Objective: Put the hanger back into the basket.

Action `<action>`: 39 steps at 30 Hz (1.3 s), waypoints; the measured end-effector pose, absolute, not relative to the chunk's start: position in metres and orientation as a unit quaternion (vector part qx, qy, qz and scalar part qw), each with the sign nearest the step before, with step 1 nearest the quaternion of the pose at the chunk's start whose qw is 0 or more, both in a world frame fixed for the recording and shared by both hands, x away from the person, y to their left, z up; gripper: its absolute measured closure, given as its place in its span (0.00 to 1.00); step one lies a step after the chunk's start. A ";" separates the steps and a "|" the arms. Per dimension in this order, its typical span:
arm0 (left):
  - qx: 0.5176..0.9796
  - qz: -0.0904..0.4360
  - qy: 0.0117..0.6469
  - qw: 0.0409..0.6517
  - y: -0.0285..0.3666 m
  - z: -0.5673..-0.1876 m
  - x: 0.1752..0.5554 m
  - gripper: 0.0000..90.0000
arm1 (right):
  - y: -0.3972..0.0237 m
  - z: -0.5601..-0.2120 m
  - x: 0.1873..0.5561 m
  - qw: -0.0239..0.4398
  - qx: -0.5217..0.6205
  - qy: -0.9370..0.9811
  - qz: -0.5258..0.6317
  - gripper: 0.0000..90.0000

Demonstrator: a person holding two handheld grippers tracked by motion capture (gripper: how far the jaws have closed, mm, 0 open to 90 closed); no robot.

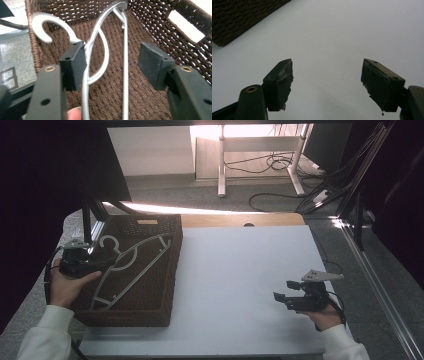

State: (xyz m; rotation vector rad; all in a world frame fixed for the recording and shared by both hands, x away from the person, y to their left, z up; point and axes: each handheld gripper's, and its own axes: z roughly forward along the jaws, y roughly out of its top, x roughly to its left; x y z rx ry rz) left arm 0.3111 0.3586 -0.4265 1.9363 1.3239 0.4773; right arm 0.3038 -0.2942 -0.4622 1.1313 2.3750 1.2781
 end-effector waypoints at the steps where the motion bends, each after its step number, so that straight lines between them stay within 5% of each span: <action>1: 0.754 0.183 0.512 0.367 0.356 -0.426 0.310 0.40 | -0.294 -0.462 0.304 0.108 0.384 0.807 0.434 0.29; 22: 0.778 0.100 0.445 0.432 0.270 -0.428 0.285 0.35 | -0.297 -0.458 0.303 0.122 0.386 0.799 0.445 0.28; 39: 0.779 0.089 0.424 0.453 0.252 -0.427 0.268 0.35 | -0.298 -0.453 0.302 0.134 0.378 0.795 0.455 0.27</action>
